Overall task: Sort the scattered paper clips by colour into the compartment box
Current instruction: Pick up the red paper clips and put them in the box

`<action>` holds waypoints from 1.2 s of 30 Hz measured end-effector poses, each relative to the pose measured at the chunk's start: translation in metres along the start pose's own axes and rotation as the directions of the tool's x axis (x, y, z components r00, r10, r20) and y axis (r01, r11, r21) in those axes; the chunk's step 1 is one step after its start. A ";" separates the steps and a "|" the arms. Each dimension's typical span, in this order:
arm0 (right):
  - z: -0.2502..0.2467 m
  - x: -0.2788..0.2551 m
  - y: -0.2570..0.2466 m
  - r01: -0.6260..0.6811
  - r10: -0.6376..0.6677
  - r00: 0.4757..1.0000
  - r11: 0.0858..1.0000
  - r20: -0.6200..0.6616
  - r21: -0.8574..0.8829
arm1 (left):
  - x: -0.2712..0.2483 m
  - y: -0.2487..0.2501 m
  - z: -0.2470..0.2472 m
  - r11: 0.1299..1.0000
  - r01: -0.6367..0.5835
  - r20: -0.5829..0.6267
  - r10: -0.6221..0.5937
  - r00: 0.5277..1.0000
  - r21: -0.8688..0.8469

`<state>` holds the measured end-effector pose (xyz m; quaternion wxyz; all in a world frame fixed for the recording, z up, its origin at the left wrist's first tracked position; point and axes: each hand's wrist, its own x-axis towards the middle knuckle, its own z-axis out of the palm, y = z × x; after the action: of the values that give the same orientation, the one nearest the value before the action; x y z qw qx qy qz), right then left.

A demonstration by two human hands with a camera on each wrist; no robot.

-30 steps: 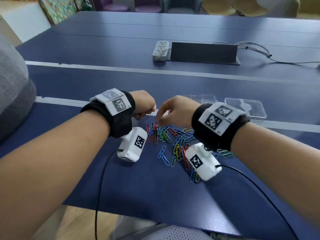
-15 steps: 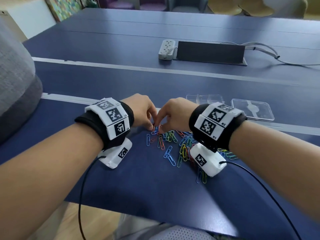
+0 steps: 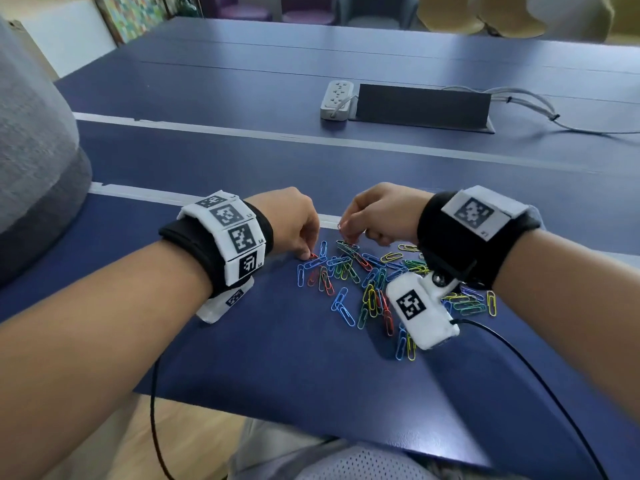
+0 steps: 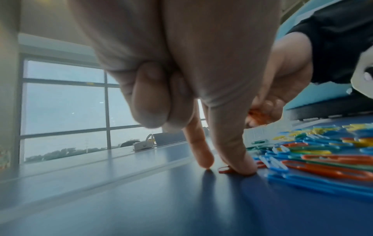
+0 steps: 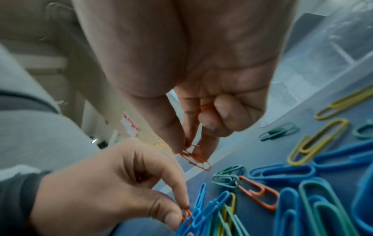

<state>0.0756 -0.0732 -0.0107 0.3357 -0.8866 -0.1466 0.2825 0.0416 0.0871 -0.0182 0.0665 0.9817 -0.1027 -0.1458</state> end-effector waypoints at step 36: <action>0.012 -0.020 0.014 0.009 -0.079 0.992 0.826 -0.099 -0.563 | 0.004 -0.002 0.007 0.973 0.227 0.012 -0.226 0.974 -0.042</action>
<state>0.0534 -0.0861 -0.0192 0.0747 -0.9575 -0.2236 0.1664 0.0433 0.0876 -0.0267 0.0702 0.9849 0.0127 -0.1579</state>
